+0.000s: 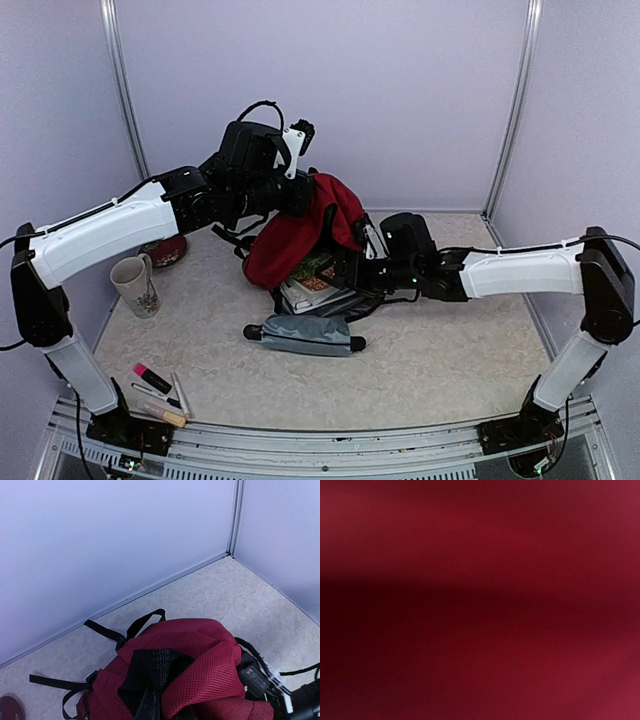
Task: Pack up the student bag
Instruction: Place the book in the largest pocket of the bag, then pick up the pencil case from the center of the board.
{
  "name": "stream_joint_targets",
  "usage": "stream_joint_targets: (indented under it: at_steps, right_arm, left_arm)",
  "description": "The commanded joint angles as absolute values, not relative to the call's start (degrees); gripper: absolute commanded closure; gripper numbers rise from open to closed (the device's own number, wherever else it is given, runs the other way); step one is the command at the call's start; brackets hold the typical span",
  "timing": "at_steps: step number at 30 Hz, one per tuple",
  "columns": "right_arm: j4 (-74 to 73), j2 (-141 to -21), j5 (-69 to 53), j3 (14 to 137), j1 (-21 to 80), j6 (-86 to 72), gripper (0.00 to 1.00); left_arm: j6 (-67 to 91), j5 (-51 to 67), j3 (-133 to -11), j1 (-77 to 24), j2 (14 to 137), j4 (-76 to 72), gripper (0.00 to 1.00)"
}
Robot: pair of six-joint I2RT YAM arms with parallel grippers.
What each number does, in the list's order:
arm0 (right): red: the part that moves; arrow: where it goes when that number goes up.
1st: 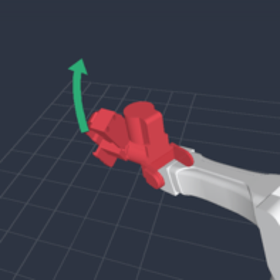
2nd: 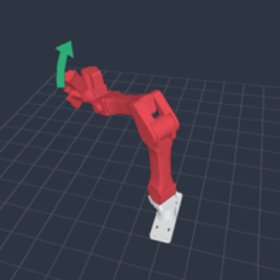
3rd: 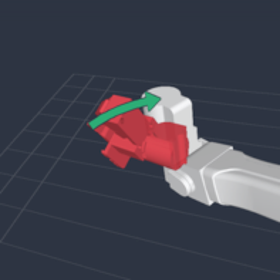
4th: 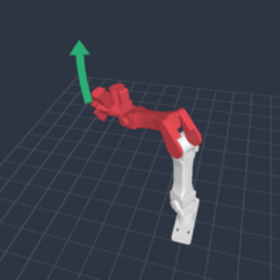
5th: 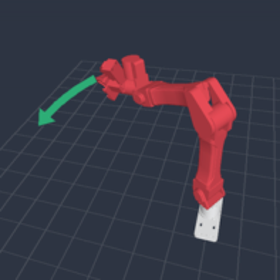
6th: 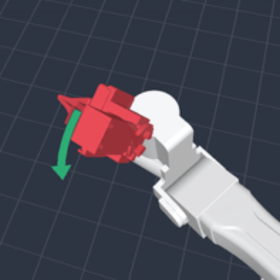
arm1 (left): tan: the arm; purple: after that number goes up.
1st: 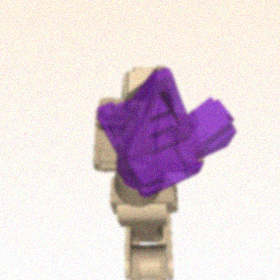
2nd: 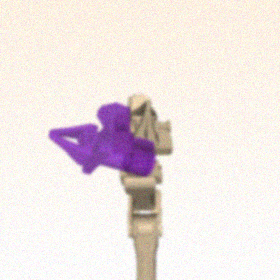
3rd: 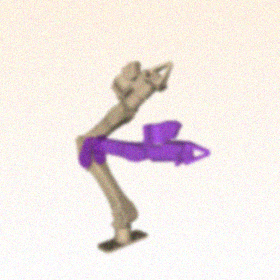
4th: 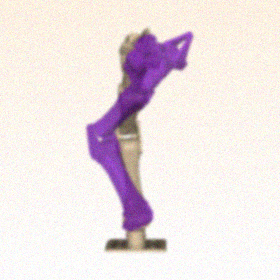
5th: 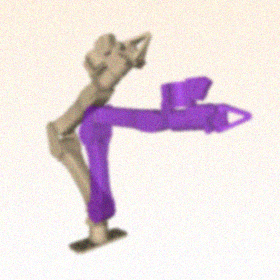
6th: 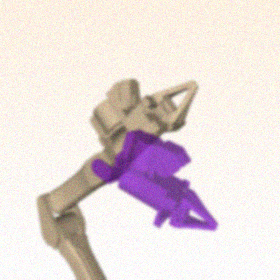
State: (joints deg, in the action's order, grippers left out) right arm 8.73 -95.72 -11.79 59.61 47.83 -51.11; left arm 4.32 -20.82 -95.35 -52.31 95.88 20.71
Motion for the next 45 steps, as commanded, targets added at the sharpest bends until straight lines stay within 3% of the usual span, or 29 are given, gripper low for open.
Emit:
stream_joint_targets:
  at_steps: [1, 10, 21, 23, 27, 35, 41, 45]
  right_arm:
    - [2.31, -89.45, -11.25, 55.52, 51.17, -30.44, 0.05]
    - [-2.65, -91.92, 2.65, 55.91, 66.05, 3.07, 0.00]
    - [-16.73, -110.03, 28.87, 68.99, 69.35, 12.63, 0.02]
    - [-15.79, -110.59, 31.46, 69.13, 69.35, 12.33, 0.18]
    - [-13.07, -109.04, 38.09, 67.65, 69.48, 11.40, 0.98]
    - [-6.41, -88.31, 16.27, 58.20, 70.93, 8.25, 1.00]
    - [-0.02, -73.46, 19.26, 52.63, 70.93, 9.52, 1.00]
    - [14.07, -70.88, 19.21, 48.72, 70.05, 23.65, 1.00]
  left_arm:
    - [5.99, -20.31, -94.45, -51.52, 93.27, 15.79, 1.00]
    - [6.70, -20.17, -94.26, -51.23, 93.51, 16.24, 1.00]
    - [6.91, -21.13, -95.96, -51.62, 94.41, 17.54, 1.00]
    - [6.69, -21.30, -96.57, -51.91, 94.77, 18.24, 1.00]
    - [6.09, -21.46, -96.56, -52.38, 94.60, 18.72, 1.00]
    - [5.08, -21.53, -96.41, -52.21, 94.30, 18.59, 1.00]
    - [4.76, -20.01, -96.93, -52.23, 94.86, 18.59, 1.00]
    - [4.83, -17.51, -97.65, -52.36, 94.65, 18.44, 1.00]
